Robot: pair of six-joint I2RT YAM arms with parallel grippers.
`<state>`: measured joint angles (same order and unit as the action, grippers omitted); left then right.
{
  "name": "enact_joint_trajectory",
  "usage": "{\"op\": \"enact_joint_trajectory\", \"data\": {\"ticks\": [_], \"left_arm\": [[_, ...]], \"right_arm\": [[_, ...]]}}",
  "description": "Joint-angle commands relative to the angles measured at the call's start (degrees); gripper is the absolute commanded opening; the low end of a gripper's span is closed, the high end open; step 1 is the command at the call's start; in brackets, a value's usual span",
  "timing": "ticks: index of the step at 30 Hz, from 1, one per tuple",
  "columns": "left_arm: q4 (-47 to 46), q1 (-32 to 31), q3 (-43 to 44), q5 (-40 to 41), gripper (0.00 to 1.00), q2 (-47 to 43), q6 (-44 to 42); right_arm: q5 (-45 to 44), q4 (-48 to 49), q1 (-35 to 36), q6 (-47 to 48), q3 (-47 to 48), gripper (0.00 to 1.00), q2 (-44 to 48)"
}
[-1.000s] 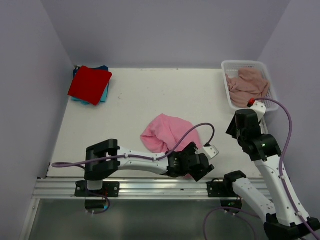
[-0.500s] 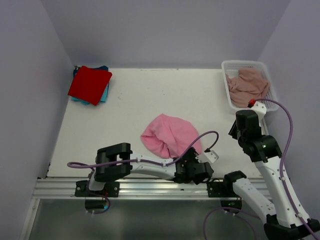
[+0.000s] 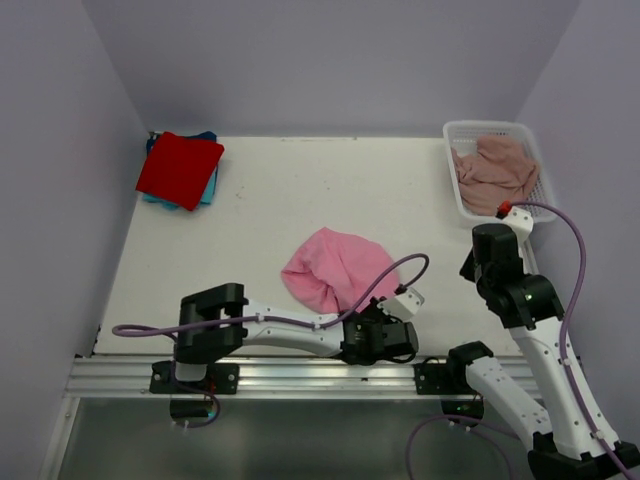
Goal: Fold and stack the t-shirts
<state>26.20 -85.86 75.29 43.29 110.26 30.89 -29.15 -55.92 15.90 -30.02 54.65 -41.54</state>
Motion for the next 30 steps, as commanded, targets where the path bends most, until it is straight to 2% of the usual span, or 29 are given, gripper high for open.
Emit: {"op": "enact_joint_trajectory", "data": {"ticks": [1, 8, 12, 16, 21, 23, 26, 29, 30], "left_arm": [[3.4, 0.1, 0.9, 7.8, 0.06, -10.8, 2.6], [5.5, 0.1, -0.3, 11.3, 0.09, -23.3, 3.5], [8.3, 0.1, -1.8, 13.5, 0.11, -28.7, 7.2], [12.7, 0.2, -3.3, 15.3, 0.11, -32.6, 11.5], [18.8, 0.2, -3.3, 18.1, 0.11, -37.2, 16.6], [19.5, 0.2, -3.1, 19.4, 0.12, -38.4, 16.7], [21.1, 0.3, -1.7, 21.3, 0.13, -40.2, 16.2], [20.6, 1.0, -0.1, 23.6, 0.14, -41.6, 13.0], [18.8, 1.7, 0.0, 23.7, 0.14, -42.0, 11.7]], "right_arm": [[-0.2, 1.6, 0.0, -0.6, -0.4, 0.0, 0.1], [2.9, 3.3, 0.0, -0.4, -1.7, 0.0, -0.9], [7.5, 5.4, -0.1, 0.3, -3.1, 0.0, -2.5], [18.7, 9.9, 0.0, 1.2, -6.4, 0.0, -5.0], [29.5, 21.8, 0.0, -0.6, -15.1, 0.0, -9.3], [37.9, 27.8, -0.1, -1.3, -18.7, 0.0, -12.9], [45.8, 34.7, 0.3, -3.5, -22.7, 0.0, -16.0], [46.9, 37.0, 1.8, -4.0, -24.7, 0.0, -15.6], [48.7, 37.5, 1.9, -3.5, -25.0, 0.04, -15.4]]}}
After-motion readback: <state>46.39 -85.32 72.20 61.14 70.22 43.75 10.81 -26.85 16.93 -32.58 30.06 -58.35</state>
